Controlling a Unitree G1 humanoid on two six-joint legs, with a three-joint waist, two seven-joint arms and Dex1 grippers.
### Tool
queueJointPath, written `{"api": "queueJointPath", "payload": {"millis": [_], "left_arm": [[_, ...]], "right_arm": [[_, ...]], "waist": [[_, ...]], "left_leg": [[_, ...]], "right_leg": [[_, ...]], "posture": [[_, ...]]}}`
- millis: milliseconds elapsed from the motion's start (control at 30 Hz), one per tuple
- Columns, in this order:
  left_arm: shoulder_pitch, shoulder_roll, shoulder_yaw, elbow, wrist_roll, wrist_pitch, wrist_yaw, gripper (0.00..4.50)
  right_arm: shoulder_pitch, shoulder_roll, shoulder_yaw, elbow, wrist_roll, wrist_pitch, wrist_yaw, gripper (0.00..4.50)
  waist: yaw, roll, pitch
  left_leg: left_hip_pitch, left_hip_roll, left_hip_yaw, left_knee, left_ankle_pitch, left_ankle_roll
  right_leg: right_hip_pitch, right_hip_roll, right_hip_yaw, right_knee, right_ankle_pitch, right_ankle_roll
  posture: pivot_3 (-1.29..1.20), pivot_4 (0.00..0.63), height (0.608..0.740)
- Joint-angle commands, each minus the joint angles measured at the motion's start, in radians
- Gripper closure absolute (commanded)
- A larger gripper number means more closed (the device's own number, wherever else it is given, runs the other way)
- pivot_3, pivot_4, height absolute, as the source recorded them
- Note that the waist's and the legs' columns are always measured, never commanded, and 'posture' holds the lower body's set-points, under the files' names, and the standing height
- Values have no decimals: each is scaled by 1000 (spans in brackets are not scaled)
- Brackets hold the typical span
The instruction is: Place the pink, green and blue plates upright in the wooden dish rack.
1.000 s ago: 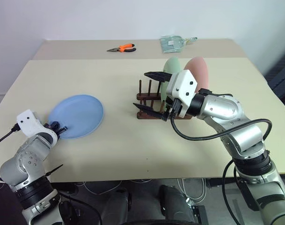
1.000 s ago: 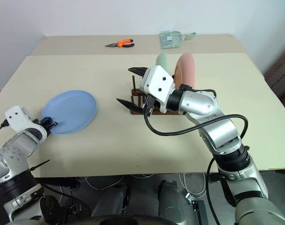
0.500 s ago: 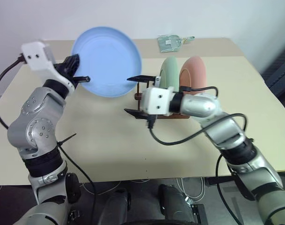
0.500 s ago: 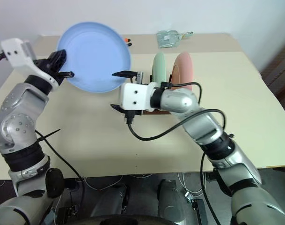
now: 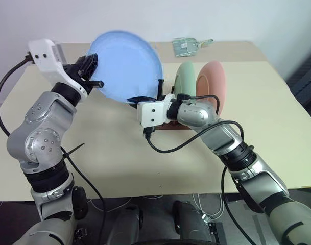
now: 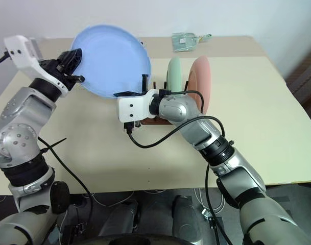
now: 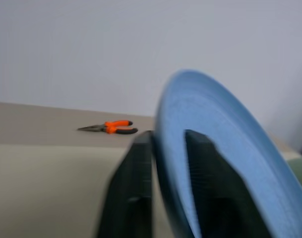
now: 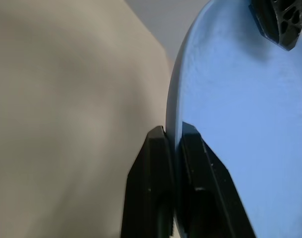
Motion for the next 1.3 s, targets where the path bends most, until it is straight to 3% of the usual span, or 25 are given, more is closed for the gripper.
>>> {"api": "queueJointPath", "payload": {"millis": [33,67,167,233,400,533,667,967,1300], "left_arm": [[-69,-11,99,19,-41,-91,65,1384],[-89,-7,141,55,-36,-137,90,890],[-88,50,173,118,35,-230,103,890],[-18,139,115,143,146,-302,41,890],[221,225,-23,168,286,-446,-127,890],[391,226,-162,146,344,-493,-246,890],[559,236,-312,89,327,-493,-417,890],[616,273,-355,77,325,-467,-534,890],[619,263,-361,59,328,-461,-544,890]], "right_arm": [[-5,20,-47,-35,5,-28,-20,4500],[-3,32,-63,-45,26,-23,-22,4500],[10,65,-112,-80,86,2,-23,4500],[21,95,-168,-128,172,50,-14,4500],[38,201,-371,-297,532,375,-25,4500],[48,278,-505,-426,804,655,-132,4500],[87,393,-614,-501,1039,876,-360,4500],[123,488,-709,-506,1293,1039,-705,4500],[120,457,-724,-412,1373,1038,-860,4500]], "waist": [[0,0,0],[1,0,0],[-5,0,0],[-5,-1,0],[5,-1,-1],[4,-1,-1],[-2,0,-1],[-2,4,-1],[-4,4,-1]], "left_leg": [[0,0,0,0,1,-2],[0,0,0,-1,2,-4],[2,0,0,-5,3,-4],[2,1,0,-7,4,-7],[0,1,0,-8,4,-5],[0,1,-1,-8,3,-3],[0,2,-1,-10,3,-3],[-1,3,0,-10,3,-3],[-1,3,0,-10,3,-3]], "right_leg": [[0,0,0,0,0,0],[0,0,0,0,0,0],[-1,0,0,-1,1,-2],[-2,1,1,0,1,-2],[-5,1,1,0,2,-3],[-5,1,1,0,2,-5],[-8,2,1,1,2,-5],[-10,3,1,2,1,-10],[-10,3,1,2,3,-7]], "posture": [[0,150,740],[0,150,740],[0,150,740],[0,150,740],[0,150,740],[0,150,740],[0,150,740],[0,150,740],[0,150,740]]}}
